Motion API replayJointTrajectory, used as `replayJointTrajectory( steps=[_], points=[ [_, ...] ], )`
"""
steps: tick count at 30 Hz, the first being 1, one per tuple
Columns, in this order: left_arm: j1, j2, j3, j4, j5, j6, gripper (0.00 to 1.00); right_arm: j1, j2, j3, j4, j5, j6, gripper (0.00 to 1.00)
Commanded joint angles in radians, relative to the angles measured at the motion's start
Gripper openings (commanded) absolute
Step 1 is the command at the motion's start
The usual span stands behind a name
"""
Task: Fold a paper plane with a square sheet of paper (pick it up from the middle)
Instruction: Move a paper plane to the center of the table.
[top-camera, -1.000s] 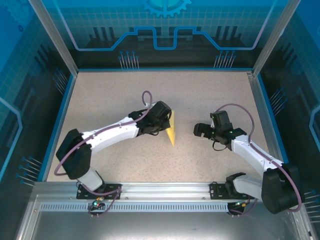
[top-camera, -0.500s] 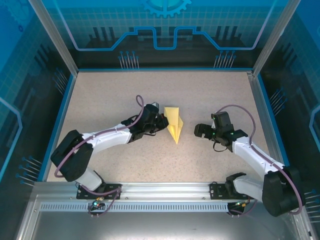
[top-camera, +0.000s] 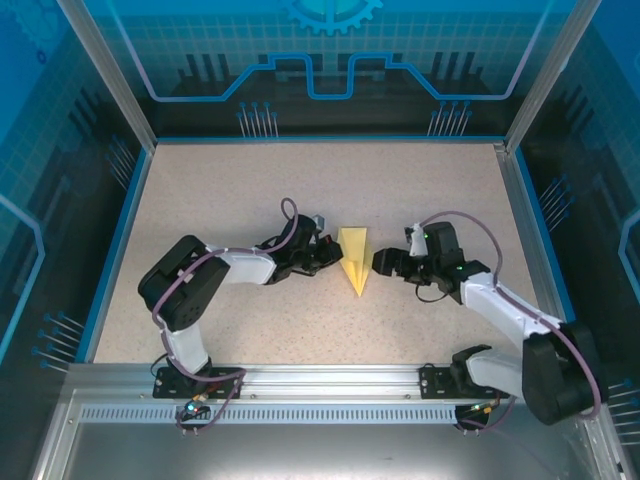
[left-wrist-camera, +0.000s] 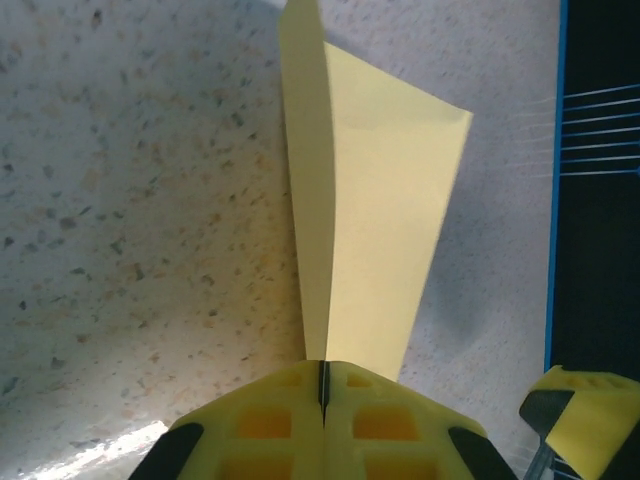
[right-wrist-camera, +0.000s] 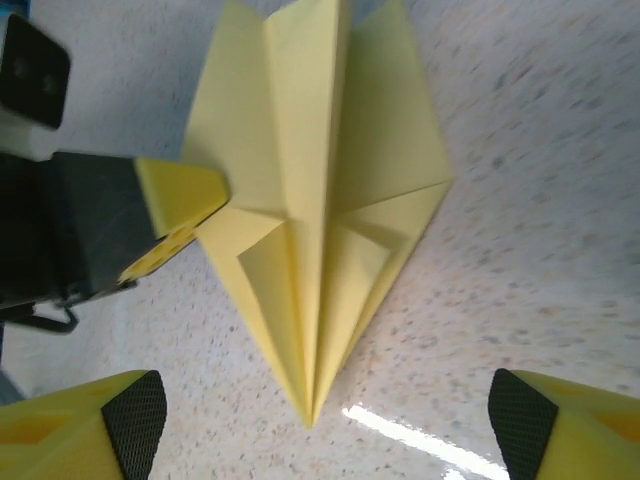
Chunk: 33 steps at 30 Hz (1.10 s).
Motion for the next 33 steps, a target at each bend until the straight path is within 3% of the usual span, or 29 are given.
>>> replayJointTrajectory(
  steps=[1, 8, 15, 24, 33],
  points=[
    [0.006, 0.036, -0.021, 0.053, 0.045, -0.001, 0.0, 0.058, 0.074, 0.046, 0.036, -0.066, 0.034, 0.79],
    [0.02, 0.047, -0.059, 0.063, 0.032, 0.003, 0.0, 0.108, 0.193, 0.089, 0.066, -0.022, 0.079, 0.72],
    [0.022, 0.049, -0.06, 0.06, 0.032, 0.008, 0.0, 0.146, 0.284, 0.148, 0.056, -0.029, 0.063, 0.58],
    [0.022, 0.05, -0.055, 0.053, 0.035, 0.014, 0.0, 0.185, 0.332, 0.201, -0.025, 0.081, 0.045, 0.6],
    [0.021, 0.046, -0.057, 0.049, 0.033, 0.017, 0.0, 0.19, 0.369, 0.223, -0.049, 0.099, 0.051, 0.61]
  ],
)
